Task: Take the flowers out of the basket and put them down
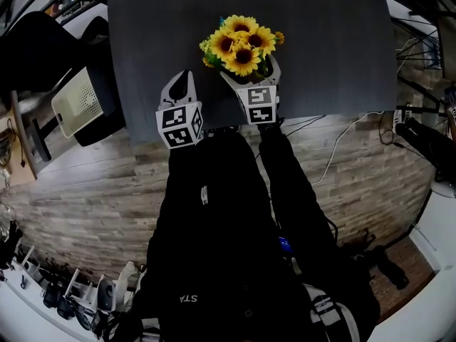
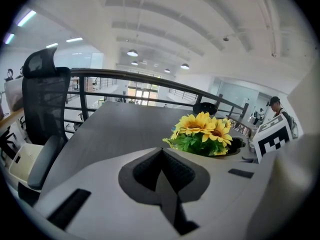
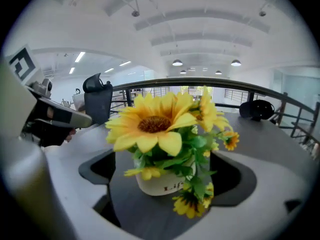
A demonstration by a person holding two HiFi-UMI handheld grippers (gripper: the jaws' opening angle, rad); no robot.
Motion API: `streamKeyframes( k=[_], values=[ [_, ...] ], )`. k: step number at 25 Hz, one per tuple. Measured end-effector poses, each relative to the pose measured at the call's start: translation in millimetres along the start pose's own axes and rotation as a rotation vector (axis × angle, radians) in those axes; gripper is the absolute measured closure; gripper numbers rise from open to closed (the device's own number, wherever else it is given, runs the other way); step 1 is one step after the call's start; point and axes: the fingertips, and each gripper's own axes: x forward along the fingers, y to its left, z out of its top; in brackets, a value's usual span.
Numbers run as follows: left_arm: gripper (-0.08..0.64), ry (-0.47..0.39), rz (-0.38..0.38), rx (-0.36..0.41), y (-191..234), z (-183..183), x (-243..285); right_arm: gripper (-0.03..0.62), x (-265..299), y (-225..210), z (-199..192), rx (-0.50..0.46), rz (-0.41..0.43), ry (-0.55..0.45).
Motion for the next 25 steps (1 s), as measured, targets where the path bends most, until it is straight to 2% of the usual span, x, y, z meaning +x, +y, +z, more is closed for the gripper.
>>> streamKeyframes(
  k=[6,12,19,25],
  values=[
    [0.56,-0.021,-0.011,-0.003,-10.3,11.6,-22.9,0.019,-44.8,5.4,14.9,-0.002,-0.009,-0.04],
    [0.56,-0.071,-0.034,-0.018,-28.2,34.9,-46.5,0.02,-87.3,7.3,46.5,-0.004,-0.029,-0.105],
    [0.56,-0.179,-0.087,0.033,-61.7,85.0,-75.0,0.021,-133.8,11.1,110.7,-0.03,-0.042,-0.209],
    [0.56,-0.284,-0.108,0.068,-72.8,141.0,-97.5,0.025,-166.3,14.7,168.6,-0.046,-0.061,-0.304]
  ],
)
